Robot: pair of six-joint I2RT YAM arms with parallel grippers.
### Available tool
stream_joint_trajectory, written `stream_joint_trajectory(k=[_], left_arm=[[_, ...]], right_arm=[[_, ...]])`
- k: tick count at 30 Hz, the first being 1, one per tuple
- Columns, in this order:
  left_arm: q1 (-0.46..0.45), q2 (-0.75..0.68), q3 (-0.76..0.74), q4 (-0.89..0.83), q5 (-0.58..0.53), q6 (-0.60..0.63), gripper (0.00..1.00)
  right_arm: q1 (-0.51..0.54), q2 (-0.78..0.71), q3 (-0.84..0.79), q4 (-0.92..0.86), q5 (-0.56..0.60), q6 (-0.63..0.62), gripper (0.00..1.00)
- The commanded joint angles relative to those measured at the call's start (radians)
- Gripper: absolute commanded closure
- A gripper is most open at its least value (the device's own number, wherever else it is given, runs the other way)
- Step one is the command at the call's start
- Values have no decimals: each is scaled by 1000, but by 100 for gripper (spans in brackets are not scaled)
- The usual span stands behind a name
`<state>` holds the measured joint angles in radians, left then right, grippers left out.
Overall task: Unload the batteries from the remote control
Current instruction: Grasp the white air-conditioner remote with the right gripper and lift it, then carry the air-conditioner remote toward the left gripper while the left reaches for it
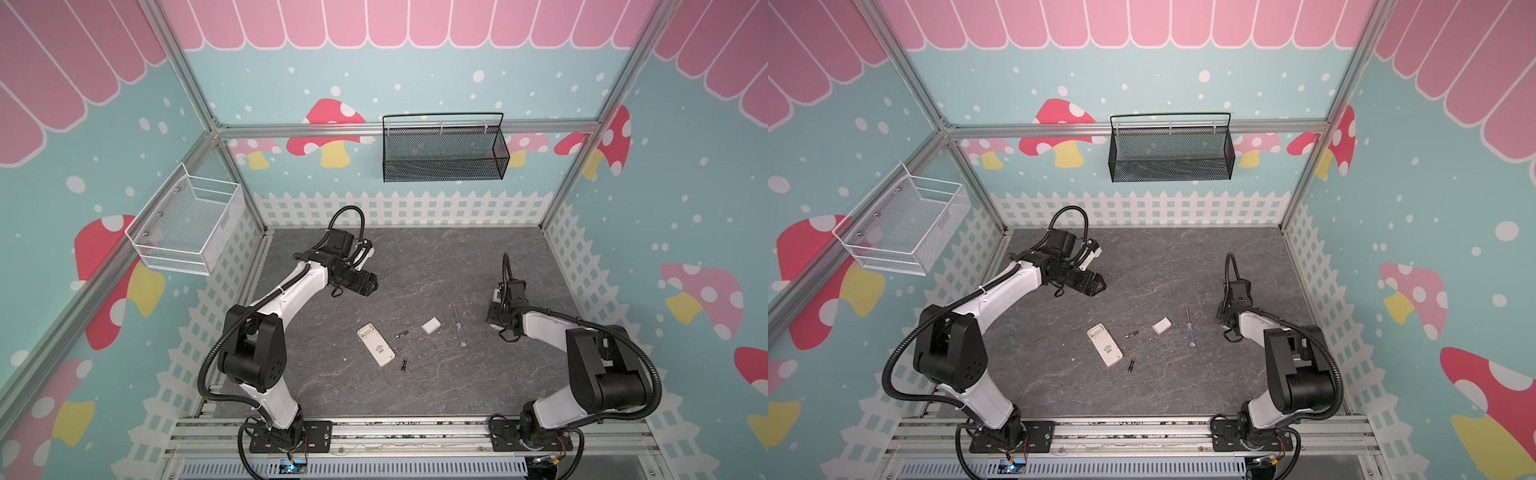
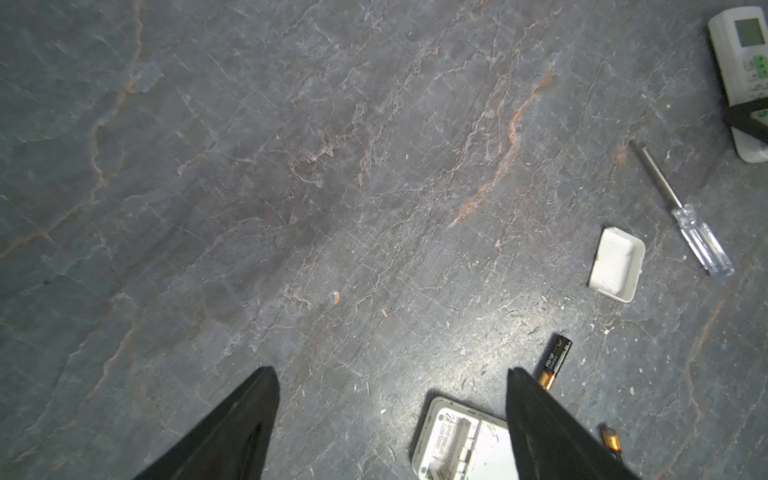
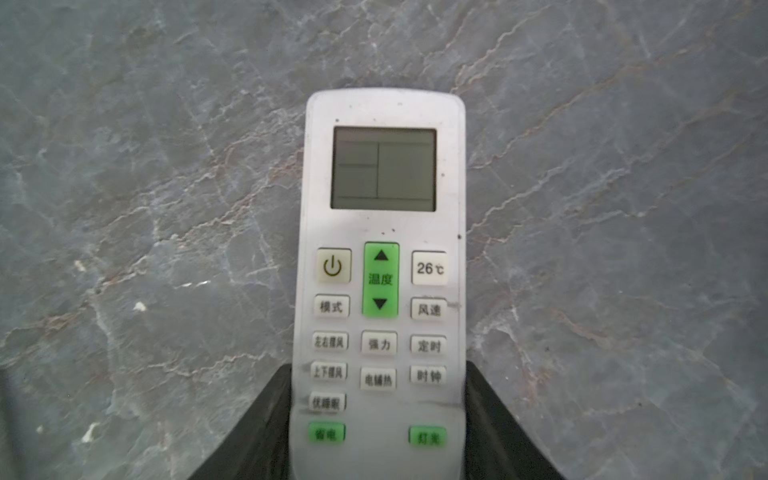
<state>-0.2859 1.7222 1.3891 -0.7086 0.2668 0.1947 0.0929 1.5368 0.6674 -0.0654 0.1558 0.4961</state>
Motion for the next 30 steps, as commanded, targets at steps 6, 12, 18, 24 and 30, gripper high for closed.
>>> stream_joint_trajectory(k=[6,12,18,24,30], left_arm=[[19,-35,218,-21,130,228,14],[8,-17,405,-19,276,344,14],[-10,-11,548,-105,458,528,14],[-25,-12,629,-233,545,825,14],[-42,5,687,-422,541,1242,14]], right_arm=[[-4,-7,114,90,-193,-173,56],[0,-65,180,152,-402,-258,61],[10,-150,156,271,-589,-270,62],[36,-222,97,423,-772,-316,64],[75,-229,110,472,-957,-420,66]])
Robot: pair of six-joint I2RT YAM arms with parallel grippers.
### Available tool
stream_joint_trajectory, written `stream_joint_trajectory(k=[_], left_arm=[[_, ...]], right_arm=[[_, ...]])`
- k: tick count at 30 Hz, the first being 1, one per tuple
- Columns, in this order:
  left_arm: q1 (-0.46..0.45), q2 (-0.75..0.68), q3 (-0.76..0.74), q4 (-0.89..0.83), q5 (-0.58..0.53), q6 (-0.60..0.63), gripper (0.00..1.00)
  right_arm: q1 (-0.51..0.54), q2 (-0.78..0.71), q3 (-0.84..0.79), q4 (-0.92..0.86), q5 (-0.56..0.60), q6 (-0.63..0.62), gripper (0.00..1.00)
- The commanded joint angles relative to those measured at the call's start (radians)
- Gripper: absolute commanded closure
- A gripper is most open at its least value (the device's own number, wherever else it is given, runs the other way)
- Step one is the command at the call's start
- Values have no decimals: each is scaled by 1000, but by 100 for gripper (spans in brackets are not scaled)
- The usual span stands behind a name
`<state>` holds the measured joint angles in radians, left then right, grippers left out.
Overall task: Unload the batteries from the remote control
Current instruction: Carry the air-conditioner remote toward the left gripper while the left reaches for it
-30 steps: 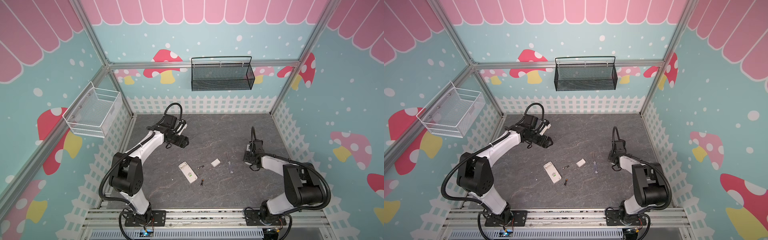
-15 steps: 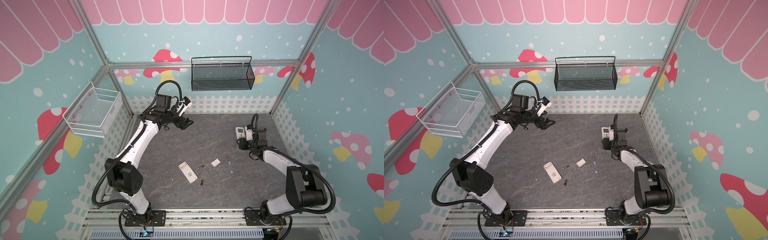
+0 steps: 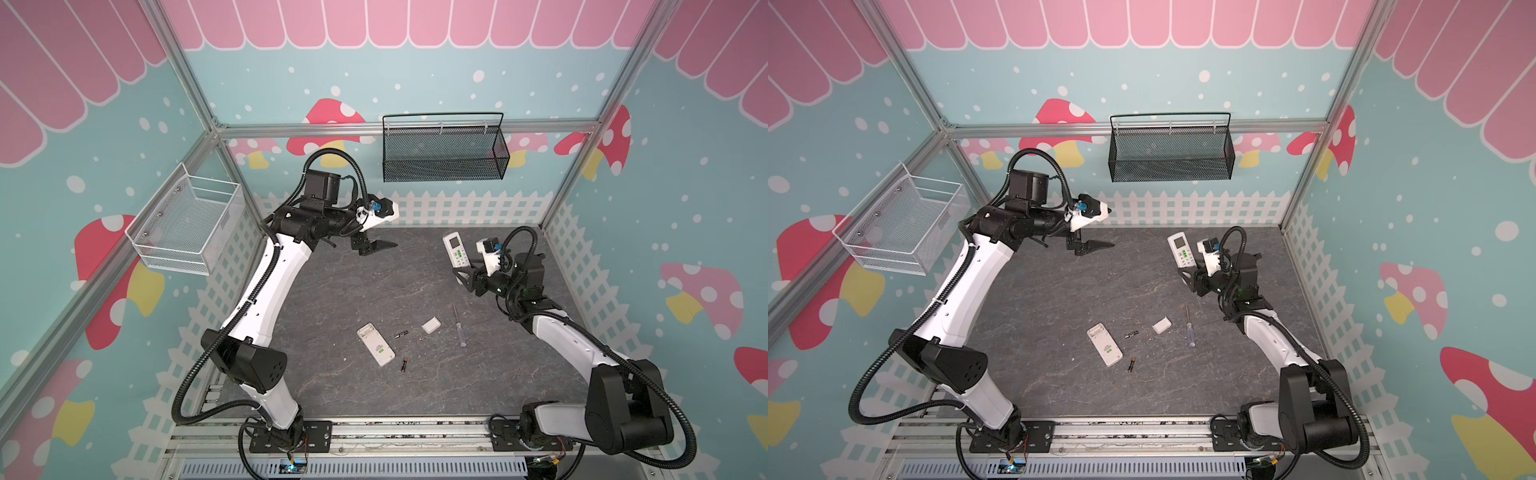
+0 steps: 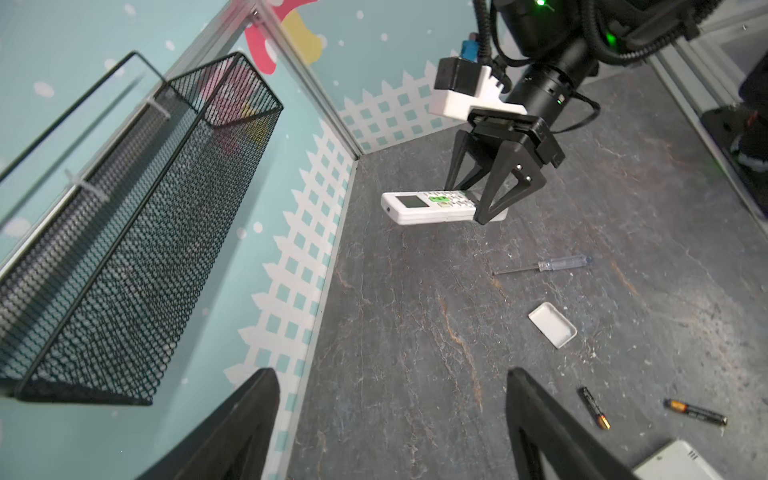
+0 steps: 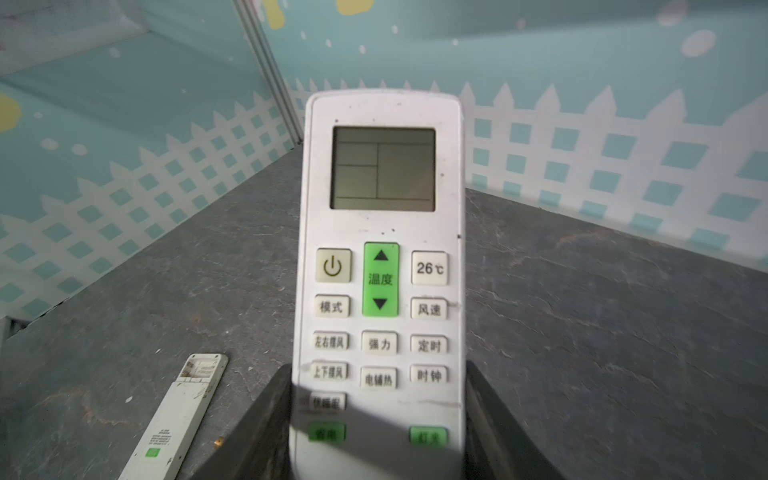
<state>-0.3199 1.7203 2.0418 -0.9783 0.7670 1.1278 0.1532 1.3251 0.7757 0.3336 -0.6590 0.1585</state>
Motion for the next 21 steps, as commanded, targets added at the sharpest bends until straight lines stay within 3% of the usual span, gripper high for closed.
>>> stream_joint_trajectory(k=[1,8,14,21], left_arm=[[-12,12,44,-166,32,350,14],[-41,56,104,-296,-17,605,14],[-73,58,91,-323,-84,799,14],[-85,63,67,-345,-95,1010,15]], right_arm=[[21,-15,12,68,-168,-97,66],[43,21,55,50,-249,-132,66],[74,65,116,-4,-411,-185,66],[127,127,204,-180,-518,-307,66]])
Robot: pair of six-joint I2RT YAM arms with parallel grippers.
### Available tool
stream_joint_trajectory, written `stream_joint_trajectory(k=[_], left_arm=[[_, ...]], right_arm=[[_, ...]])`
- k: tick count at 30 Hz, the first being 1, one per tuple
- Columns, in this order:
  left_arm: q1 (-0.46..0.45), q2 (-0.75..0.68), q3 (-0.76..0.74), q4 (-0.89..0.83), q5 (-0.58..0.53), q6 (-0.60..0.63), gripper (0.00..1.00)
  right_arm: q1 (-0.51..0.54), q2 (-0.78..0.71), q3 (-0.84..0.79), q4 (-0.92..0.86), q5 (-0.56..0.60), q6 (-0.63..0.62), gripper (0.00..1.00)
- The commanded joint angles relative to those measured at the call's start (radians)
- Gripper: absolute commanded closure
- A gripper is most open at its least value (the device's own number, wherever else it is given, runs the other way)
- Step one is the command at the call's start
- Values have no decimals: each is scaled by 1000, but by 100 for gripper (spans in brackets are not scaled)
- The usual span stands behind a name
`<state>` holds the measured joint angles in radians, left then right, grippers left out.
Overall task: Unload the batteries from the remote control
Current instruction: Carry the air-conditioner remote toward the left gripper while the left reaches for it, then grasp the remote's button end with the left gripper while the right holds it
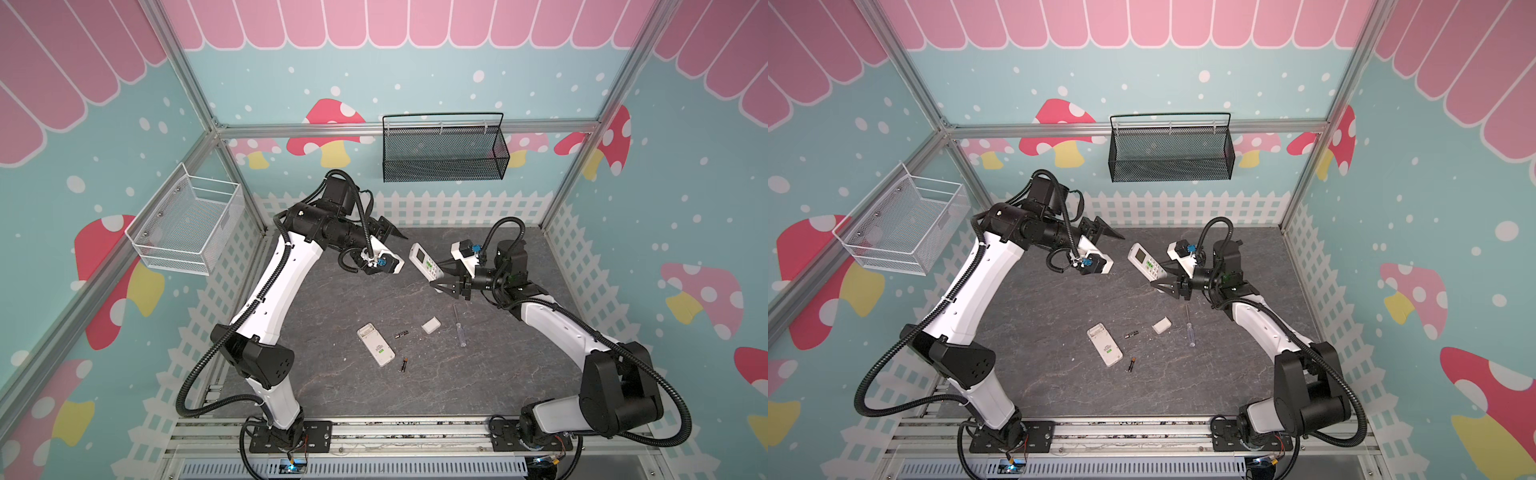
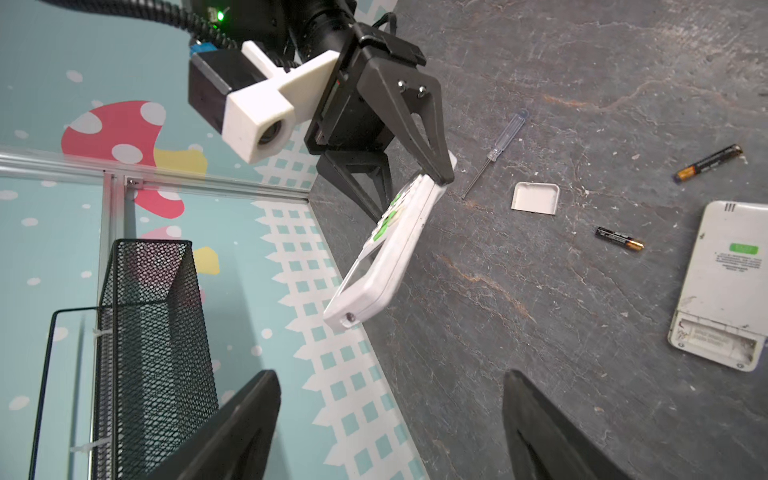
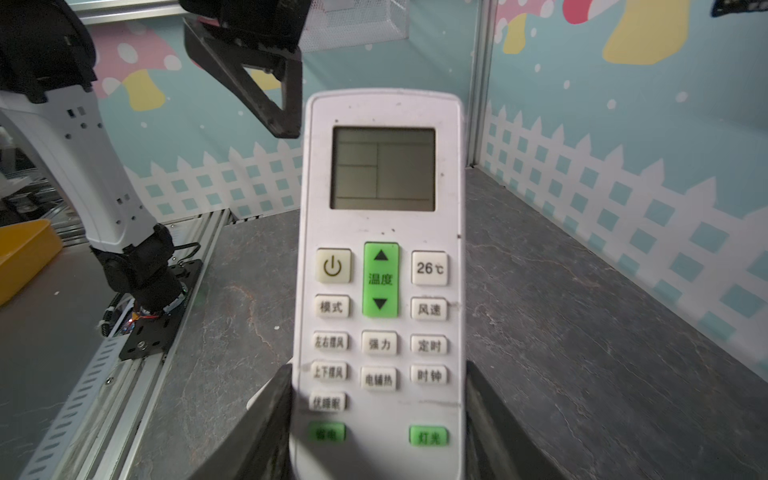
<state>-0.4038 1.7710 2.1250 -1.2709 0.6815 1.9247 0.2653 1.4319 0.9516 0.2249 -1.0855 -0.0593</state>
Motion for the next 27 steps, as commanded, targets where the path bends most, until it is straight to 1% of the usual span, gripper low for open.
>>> stream_joint_trajectory(k=[1,4,6,8,10,13,16,17,18,20,23,25,27], left_arm=[[-29,17,-14,-55,-1,226,15],[-53,34,9,-70,-16,223,15],[-59,38,-5,-71,-24,252,17],[-60,42,-17,-71,-23,277,17],[-66,46,-15,-74,-28,273,20],[-78,51,-15,-79,-54,266,31],[-79,55,-19,-79,-69,272,43],[-78,57,-18,-78,-72,266,47],[-79,57,-17,-79,-78,262,54],[-82,57,-23,-79,-89,263,63],[-82,53,-37,-79,-82,277,67],[-84,54,-36,-78,-75,269,73],[-90,56,-38,-81,-92,265,80]], right_arm=[[19,31,36,-78,-97,-89,66],[39,60,87,-144,-127,-115,66],[50,71,103,-170,-140,-145,66],[60,86,117,-184,-127,-155,66],[68,102,145,-222,-127,-165,66],[75,111,151,-248,-148,-205,65],[82,127,156,-250,-130,-205,65],[84,133,165,-262,-136,-204,65],[84,132,171,-271,-149,-209,65],[86,126,163,-268,-157,-227,65],[87,132,164,-266,-127,-231,65],[89,132,175,-273,-131,-221,65],[89,123,169,-271,-143,-240,65]])
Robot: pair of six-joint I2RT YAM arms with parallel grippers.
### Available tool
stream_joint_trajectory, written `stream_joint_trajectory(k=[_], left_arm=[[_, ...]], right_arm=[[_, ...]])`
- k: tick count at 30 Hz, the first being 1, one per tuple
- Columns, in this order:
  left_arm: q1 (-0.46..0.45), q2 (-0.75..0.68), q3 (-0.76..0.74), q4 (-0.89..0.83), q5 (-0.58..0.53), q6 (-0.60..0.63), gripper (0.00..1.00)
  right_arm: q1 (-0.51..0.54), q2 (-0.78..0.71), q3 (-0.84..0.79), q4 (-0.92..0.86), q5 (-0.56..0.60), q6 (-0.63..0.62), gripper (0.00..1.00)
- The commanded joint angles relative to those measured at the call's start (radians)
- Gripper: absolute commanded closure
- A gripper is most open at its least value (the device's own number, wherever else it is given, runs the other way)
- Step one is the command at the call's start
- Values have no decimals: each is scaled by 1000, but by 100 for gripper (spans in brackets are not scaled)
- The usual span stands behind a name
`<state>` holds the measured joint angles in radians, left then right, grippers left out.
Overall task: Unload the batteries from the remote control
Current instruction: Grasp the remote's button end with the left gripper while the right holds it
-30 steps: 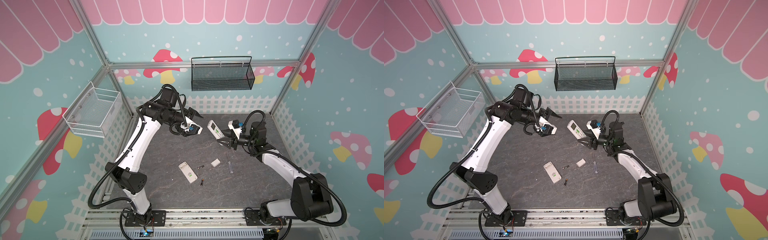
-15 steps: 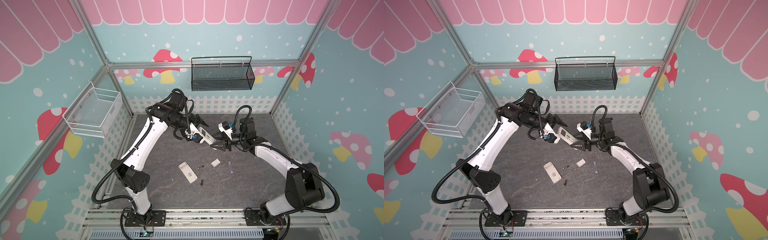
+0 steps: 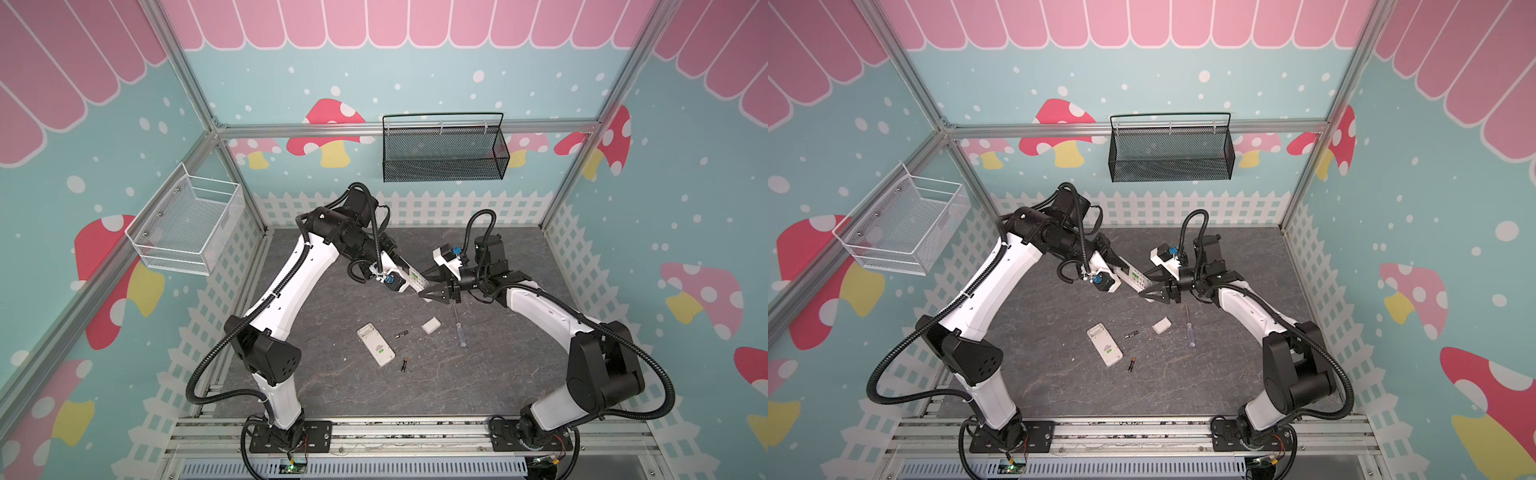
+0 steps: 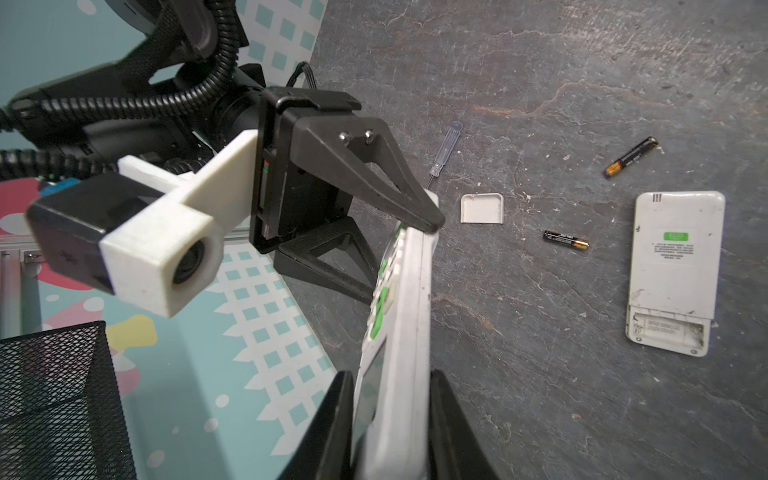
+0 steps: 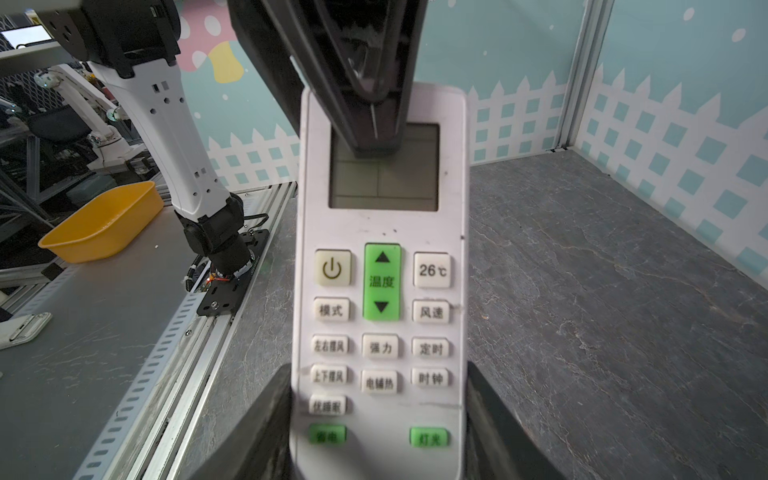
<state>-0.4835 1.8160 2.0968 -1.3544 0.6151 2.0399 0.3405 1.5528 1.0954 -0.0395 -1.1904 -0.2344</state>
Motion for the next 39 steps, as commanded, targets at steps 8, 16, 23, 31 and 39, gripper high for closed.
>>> stream_joint_trajectory(k=[8,16,23,31,39], left_arm=[[-4,3,14,4,-67,16,100],[17,-26,-25,10,-83,-221,100],[48,-64,-66,10,-33,-552,100],[68,-69,-193,78,125,-1015,100],[68,-125,-440,380,112,-1527,100]], right_arm=[[12,-65,-25,-47,22,-124,46],[5,-209,-171,101,187,-77,25],[-16,-362,-326,316,356,33,23],[-24,-411,-512,632,598,263,26],[-21,-342,-560,718,625,351,30]])
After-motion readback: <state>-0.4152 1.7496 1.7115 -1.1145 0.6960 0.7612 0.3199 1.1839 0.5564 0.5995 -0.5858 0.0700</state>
